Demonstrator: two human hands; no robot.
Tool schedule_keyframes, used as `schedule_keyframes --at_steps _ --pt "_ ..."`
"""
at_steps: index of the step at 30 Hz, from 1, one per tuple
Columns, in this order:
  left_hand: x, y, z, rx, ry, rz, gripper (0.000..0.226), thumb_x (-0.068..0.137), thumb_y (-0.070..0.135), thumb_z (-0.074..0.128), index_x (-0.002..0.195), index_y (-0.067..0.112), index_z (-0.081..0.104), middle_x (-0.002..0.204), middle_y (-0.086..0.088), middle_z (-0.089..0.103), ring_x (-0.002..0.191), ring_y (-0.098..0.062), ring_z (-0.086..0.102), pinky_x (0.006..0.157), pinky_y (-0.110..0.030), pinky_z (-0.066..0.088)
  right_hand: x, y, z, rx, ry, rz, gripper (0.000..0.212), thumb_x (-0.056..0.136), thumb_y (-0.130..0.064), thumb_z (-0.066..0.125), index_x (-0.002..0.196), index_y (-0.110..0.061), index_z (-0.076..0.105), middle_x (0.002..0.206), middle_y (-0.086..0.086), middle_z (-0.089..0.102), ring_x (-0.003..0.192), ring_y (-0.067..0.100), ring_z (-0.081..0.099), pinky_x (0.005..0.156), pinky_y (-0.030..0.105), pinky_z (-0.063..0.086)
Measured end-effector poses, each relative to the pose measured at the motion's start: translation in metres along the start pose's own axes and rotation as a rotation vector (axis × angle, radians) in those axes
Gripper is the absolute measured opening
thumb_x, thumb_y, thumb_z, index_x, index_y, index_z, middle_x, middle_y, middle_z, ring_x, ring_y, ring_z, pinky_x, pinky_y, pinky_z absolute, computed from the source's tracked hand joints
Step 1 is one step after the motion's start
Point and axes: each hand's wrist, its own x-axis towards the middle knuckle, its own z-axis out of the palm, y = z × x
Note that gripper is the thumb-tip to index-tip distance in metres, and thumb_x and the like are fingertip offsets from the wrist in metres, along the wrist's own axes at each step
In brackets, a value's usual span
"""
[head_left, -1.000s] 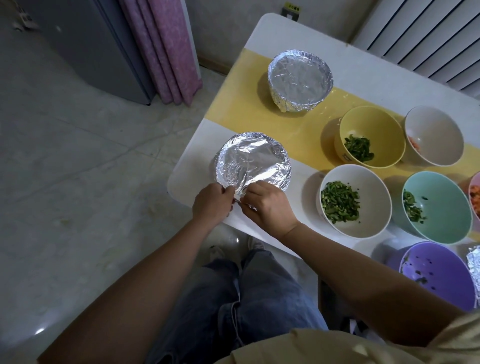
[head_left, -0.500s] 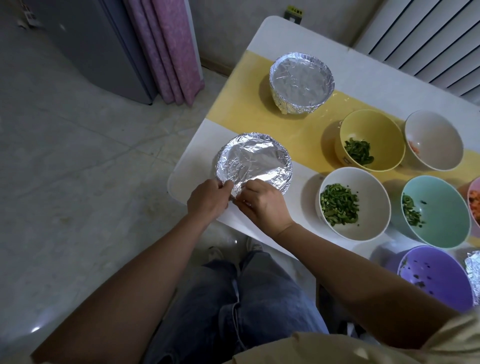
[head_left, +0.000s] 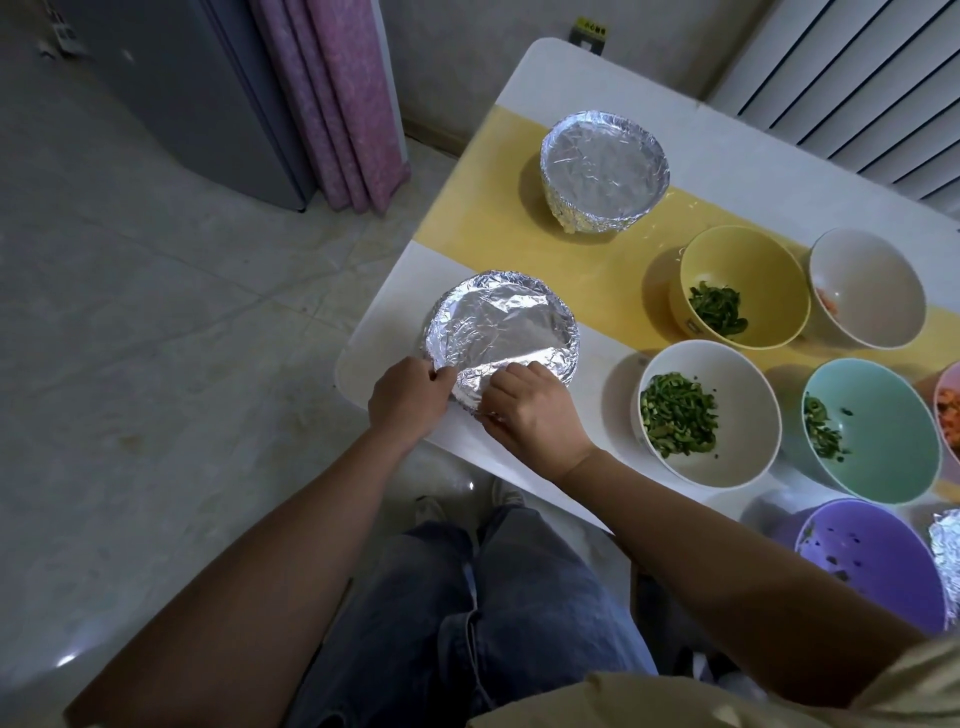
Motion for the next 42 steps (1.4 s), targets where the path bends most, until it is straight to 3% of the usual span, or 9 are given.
schedule_keyframes --at_steps 6,12,18,22,29,31,35,38,42 --pt "-0.008 0.003 0.0 -0.1 -0.039 -0.063 0.058 0.098 0.049 0.034 0.059 0.015 0.06 0.056 -0.001 0.065 0.064 -0.024 0.064 0.071 -0.033 0.047 0.005 -0.003 0.001 0.054 0.002 0.008 0.02 0.082 -0.011 0.062 0.063 -0.009 0.056 0.068 0.007 0.051 0.064 0.028 0.048 0.06 0.034 0.03" --pt "-0.006 -0.002 0.009 -0.095 -0.065 -0.026 0.037 0.096 0.026 0.042 0.066 0.011 0.056 0.079 -0.013 0.071 0.079 -0.035 0.066 0.081 -0.045 0.052 0.006 -0.004 0.002 0.086 -0.009 0.02 0.023 0.086 -0.013 0.059 0.064 -0.009 0.057 0.069 0.007 0.051 0.066 0.028 0.048 0.061 0.035 0.031" --pt "-0.003 0.002 0.004 -0.075 -0.115 -0.052 0.051 0.098 0.039 0.034 0.063 0.017 0.065 0.063 0.0 0.071 0.066 -0.022 0.066 0.077 -0.033 0.051 0.009 -0.003 0.001 0.077 0.002 0.075 0.021 0.078 -0.009 0.068 0.06 -0.009 0.057 0.065 0.005 0.051 0.064 0.028 0.049 0.059 0.034 0.03" --pt "-0.002 0.008 0.004 0.007 -0.126 -0.018 0.051 0.098 0.029 0.035 0.06 0.013 0.066 0.057 0.001 0.068 0.066 -0.02 0.065 0.08 -0.035 0.053 0.012 -0.006 0.001 0.075 -0.001 0.109 0.021 0.075 -0.01 0.071 0.059 -0.01 0.057 0.064 0.005 0.051 0.062 0.028 0.051 0.058 0.035 0.03" --pt "0.009 0.006 -0.009 0.034 -0.039 0.027 0.047 0.1 0.027 0.036 0.066 0.009 0.063 0.061 -0.003 0.07 0.064 -0.022 0.067 0.073 -0.035 0.055 0.014 0.002 -0.007 0.067 -0.028 0.135 0.03 0.082 -0.043 0.063 0.077 -0.014 0.069 0.076 0.002 0.06 0.073 0.025 0.055 0.064 0.034 0.039" --pt "0.01 0.003 -0.008 0.013 -0.046 -0.001 0.049 0.099 0.034 0.035 0.069 0.008 0.063 0.063 -0.002 0.071 0.061 -0.019 0.067 0.074 -0.036 0.056 0.01 0.004 -0.008 0.051 -0.033 0.12 0.023 0.078 -0.037 0.071 0.076 -0.014 0.067 0.076 0.002 0.059 0.073 0.026 0.056 0.065 0.033 0.038" --pt "-0.001 0.003 0.0 0.171 0.088 -0.141 0.083 0.08 0.075 0.018 0.075 0.012 0.071 0.073 -0.002 0.071 0.068 -0.024 0.067 0.065 -0.031 0.048 0.013 0.0 -0.003 0.039 0.01 0.062 0.018 0.073 -0.016 0.077 0.064 -0.013 0.061 0.068 0.004 0.054 0.066 0.028 0.054 0.059 0.034 0.037" --pt "-0.007 0.003 0.009 0.198 0.112 -0.058 0.061 0.095 0.057 0.035 0.077 0.013 0.073 0.075 -0.002 0.072 0.07 -0.022 0.066 0.06 -0.027 0.041 0.016 -0.003 -0.001 0.049 0.028 0.036 0.017 0.07 -0.011 0.072 0.06 -0.012 0.06 0.065 0.005 0.052 0.063 0.028 0.052 0.057 0.034 0.034" --pt "-0.004 0.008 0.012 0.19 0.152 -0.015 0.051 0.1 0.038 0.036 0.078 0.009 0.072 0.075 -0.005 0.072 0.068 -0.022 0.065 0.064 -0.028 0.045 0.02 -0.002 0.0 0.062 0.011 0.029 0.015 0.074 -0.014 0.057 0.059 -0.011 0.06 0.064 0.005 0.05 0.062 0.028 0.051 0.057 0.034 0.031"
